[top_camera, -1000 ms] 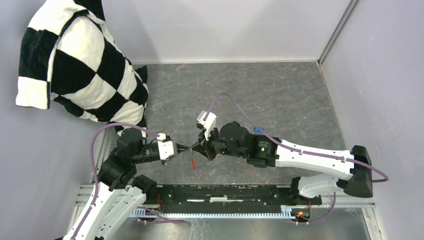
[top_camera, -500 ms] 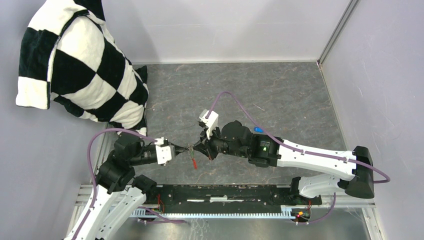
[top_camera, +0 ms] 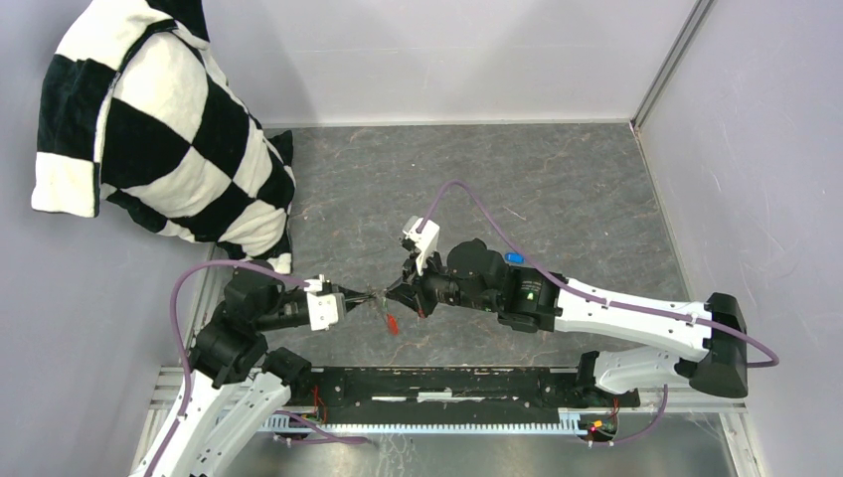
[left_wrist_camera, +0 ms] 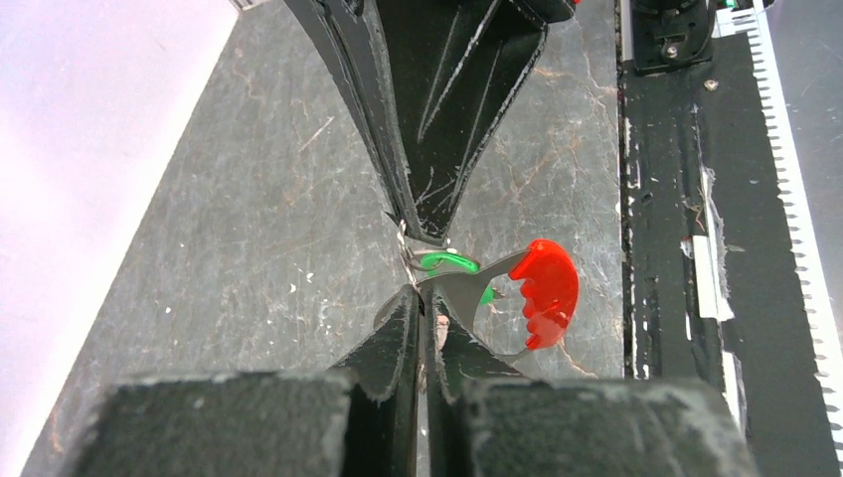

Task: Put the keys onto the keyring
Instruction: Insert the key onto the keyring.

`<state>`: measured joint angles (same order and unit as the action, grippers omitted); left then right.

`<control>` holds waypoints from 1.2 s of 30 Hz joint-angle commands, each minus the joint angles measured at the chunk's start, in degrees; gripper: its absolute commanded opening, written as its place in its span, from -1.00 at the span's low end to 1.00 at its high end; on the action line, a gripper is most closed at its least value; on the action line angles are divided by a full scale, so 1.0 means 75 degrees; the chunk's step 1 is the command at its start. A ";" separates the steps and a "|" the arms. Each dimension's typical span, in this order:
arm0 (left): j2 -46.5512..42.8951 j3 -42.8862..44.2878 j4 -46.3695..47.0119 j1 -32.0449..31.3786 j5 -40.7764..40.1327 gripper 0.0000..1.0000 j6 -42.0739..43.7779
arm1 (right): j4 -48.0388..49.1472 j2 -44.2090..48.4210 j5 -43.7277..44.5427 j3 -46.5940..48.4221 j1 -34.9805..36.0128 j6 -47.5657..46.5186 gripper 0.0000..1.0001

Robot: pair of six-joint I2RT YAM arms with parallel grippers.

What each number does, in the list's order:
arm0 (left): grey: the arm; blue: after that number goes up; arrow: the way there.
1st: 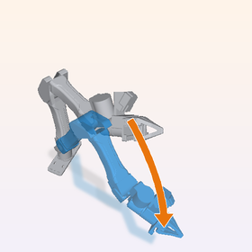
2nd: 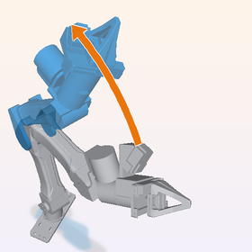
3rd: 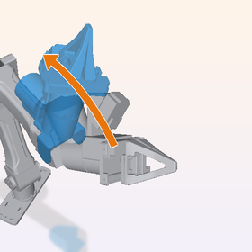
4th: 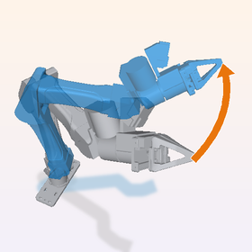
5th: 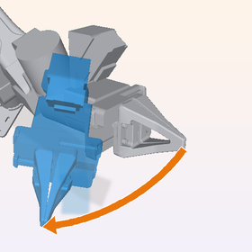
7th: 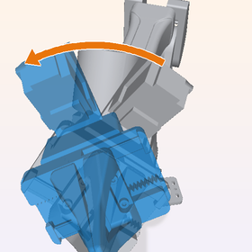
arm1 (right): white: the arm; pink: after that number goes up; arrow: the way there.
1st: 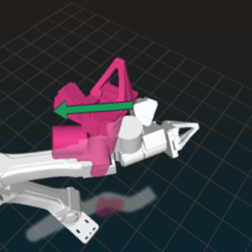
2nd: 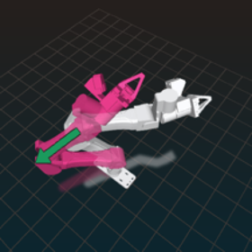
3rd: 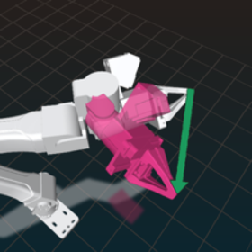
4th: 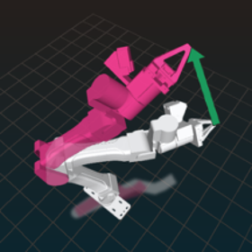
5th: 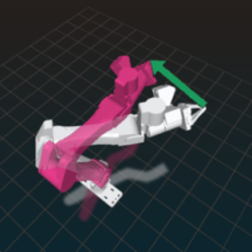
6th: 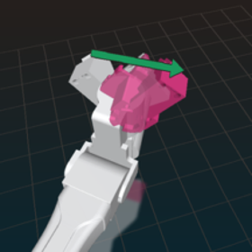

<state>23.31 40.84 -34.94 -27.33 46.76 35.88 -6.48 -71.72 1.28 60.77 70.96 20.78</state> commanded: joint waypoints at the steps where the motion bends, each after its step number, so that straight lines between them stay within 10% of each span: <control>1: -0.0182 -0.0027 0.0830 -0.0009 0.0690 -0.96 -0.0244 | 0.0432 0.0176 0.0138 -0.0164 -0.0178 0.0057 -1.00; 10: -0.0151 -0.0067 0.1078 -0.0007 0.0976 -0.96 -0.0411 | 0.0665 0.0239 -0.0370 -0.0228 -0.0252 -0.0048 -0.94; 25: 0.0179 0.0304 0.1234 -0.0012 0.1543 -0.96 -0.0659 | 0.0881 0.1085 -0.1976 -0.0214 -0.0589 -0.1155 0.13; 36: 0.0358 0.0600 0.1077 -0.0005 0.1785 -0.96 -0.0753 | -0.0255 0.1195 -0.2903 0.0369 -0.0671 -0.3116 0.27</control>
<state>25.23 42.00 -27.73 -27.35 57.60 31.90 -5.78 -62.83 -17.63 61.21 66.43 3.92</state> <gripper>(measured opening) 0.043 0.633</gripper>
